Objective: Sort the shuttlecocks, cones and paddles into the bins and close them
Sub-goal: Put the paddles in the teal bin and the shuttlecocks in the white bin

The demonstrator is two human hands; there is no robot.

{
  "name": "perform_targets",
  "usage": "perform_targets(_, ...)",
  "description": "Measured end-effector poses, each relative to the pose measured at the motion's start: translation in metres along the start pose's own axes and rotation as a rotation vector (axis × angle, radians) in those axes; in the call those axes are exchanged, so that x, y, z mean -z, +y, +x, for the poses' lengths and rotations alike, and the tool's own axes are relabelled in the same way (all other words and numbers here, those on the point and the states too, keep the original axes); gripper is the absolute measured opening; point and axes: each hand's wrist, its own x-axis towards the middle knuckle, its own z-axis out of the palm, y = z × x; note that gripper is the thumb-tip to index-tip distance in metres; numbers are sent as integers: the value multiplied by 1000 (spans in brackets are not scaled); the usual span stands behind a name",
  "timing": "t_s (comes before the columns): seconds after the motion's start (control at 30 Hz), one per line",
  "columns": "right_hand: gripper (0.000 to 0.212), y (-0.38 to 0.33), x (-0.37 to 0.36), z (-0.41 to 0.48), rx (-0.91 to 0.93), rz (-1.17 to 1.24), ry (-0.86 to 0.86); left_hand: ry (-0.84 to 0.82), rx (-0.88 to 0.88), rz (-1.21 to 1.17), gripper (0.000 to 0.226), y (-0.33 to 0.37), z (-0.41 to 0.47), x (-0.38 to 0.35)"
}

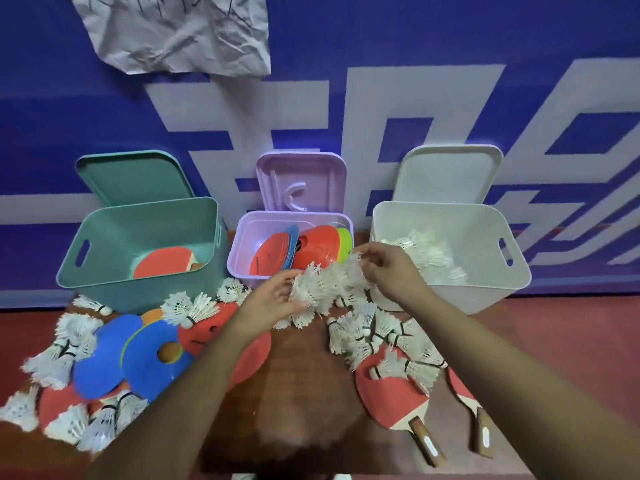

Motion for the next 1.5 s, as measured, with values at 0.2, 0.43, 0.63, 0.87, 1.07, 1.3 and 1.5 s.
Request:
perform_targets(0.2, 29, 9, 51, -2, -206, 215, 84, -75, -84, 86, 55, 47, 48, -46)
perform_targets(0.43, 27, 59, 107, 17, -192, 48, 192, -107, -191, 363, 53, 69, 127, -117)
perform_targets(0.63, 39, 116, 119, 37, -370, -65, 206, -147, -223, 713, 52, 60, 171, -165)
perform_targets(0.87, 41, 126, 109, 39, -302, -337, 159, -218, -229, 905, 65, 38, 189, -176)
perform_targets(1.07, 47, 108, 100, -5, -146, -354, 283, -69, -348, 718, 43, 35, 150, -153)
perform_targets(1.3, 24, 127, 50, -83, -115, -358, 191, -42, -168, 541, 8, -14, 72, -119)
perform_targets(1.5, 43, 176, 24, -119, -393, -456, 71, -146, -19, 738, 15, -66, 46, -152)
